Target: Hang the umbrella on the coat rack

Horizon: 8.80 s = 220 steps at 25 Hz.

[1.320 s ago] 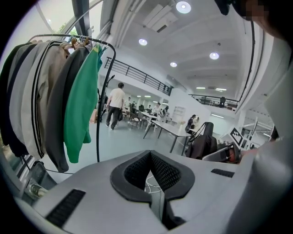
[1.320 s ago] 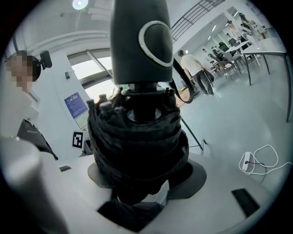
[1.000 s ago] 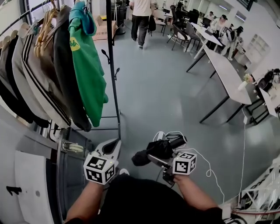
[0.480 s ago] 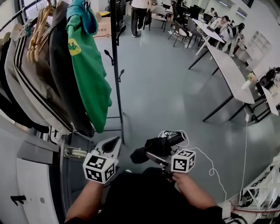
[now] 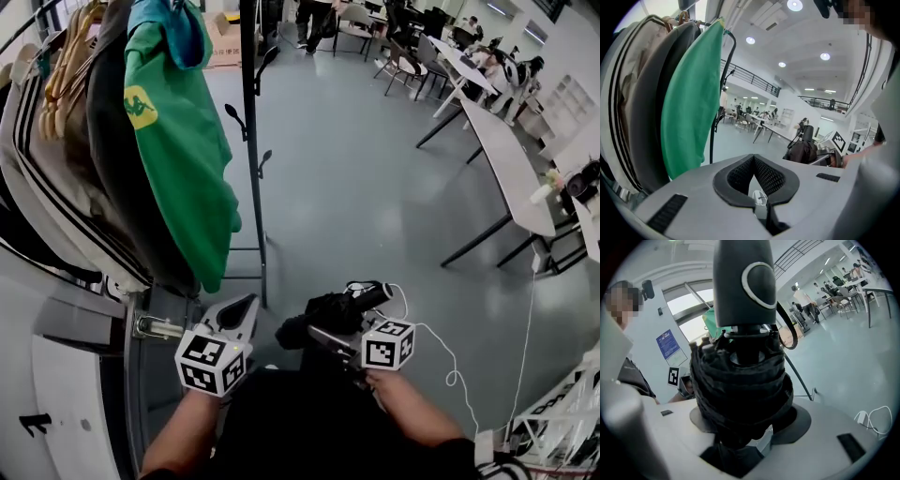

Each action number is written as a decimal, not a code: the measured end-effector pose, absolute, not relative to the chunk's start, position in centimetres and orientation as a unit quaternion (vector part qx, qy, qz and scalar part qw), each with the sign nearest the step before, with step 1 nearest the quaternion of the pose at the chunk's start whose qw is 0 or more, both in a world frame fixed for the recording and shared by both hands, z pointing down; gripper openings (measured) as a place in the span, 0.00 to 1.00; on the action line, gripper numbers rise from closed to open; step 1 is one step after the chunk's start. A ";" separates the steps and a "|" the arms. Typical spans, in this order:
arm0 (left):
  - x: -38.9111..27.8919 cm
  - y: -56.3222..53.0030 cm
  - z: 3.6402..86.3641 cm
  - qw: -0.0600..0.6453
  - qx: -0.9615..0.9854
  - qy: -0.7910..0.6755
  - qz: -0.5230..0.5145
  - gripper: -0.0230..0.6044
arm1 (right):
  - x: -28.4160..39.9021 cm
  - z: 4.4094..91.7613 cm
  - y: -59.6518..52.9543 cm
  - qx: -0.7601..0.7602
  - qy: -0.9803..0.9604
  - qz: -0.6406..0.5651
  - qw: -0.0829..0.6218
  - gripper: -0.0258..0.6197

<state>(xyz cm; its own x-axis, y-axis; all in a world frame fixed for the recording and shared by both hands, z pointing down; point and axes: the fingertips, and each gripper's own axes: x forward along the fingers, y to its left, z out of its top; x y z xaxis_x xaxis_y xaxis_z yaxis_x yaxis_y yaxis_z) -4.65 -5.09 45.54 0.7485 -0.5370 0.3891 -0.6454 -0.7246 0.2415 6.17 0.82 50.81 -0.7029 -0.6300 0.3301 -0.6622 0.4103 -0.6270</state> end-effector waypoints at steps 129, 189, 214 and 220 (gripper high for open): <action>-5.7 -30.9 45.8 0.208 0.853 -0.452 0.156 0.06 | 4.7 75.2 -30.2 0.239 -0.795 0.324 0.453 0.28; -1.3 -22.0 45.1 0.186 0.856 -0.456 0.155 0.06 | 10.4 46.7 -20.0 0.329 -0.912 0.221 0.109 0.06; -4.2 -20.2 45.5 0.172 0.905 -0.345 0.179 0.06 | 5.4 46.8 -16.2 0.433 -0.867 0.230 0.088 0.06; -4.6 -20.2 45.0 0.168 0.906 -0.346 0.174 0.06 | 4.9 46.7 -16.2 0.431 -0.868 0.232 0.086 0.06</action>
